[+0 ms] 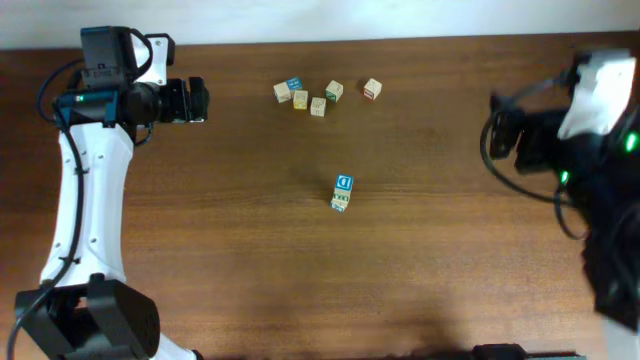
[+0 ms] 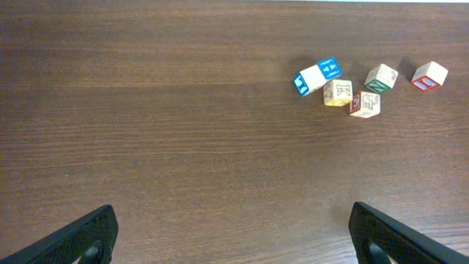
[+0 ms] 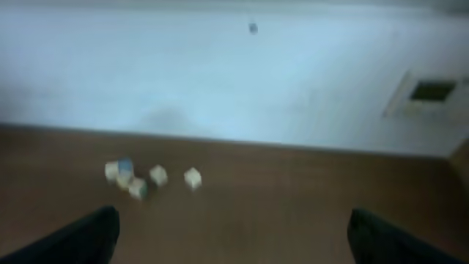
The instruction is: Rotate 4 blocks
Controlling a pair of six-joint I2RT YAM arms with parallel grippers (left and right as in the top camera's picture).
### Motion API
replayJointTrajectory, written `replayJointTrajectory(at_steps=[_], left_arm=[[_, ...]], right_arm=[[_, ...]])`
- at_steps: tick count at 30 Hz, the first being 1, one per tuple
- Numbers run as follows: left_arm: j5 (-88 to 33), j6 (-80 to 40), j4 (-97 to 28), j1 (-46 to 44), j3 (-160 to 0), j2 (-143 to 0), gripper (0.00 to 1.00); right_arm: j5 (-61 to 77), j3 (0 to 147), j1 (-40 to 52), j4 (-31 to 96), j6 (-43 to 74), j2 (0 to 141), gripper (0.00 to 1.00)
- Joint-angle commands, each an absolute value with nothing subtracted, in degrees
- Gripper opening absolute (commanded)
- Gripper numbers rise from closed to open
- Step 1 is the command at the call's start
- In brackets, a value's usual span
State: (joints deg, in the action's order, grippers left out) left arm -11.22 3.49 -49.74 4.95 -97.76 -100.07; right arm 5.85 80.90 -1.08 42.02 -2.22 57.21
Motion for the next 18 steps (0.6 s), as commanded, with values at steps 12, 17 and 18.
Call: replayJointTrajectory(at_steps=[12, 17, 18], left_arm=[[-11.07, 4.4, -49.63, 5.04, -98.45, -99.39, 0.99], [-11.07, 4.4, -49.63, 5.04, -98.45, -99.39, 0.99], [-11.07, 4.4, -49.63, 5.04, -98.45, -99.39, 0.99]], right_arm=[[5.78, 3.84, -4.25, -1.34, -2.76, 1.65, 0.99], [4.62, 0.32, -4.25, 4.23, -2.76, 0.19, 0.99], [4.67, 0.32, -4.21, 4.08, -2.76, 0.19, 0.99]])
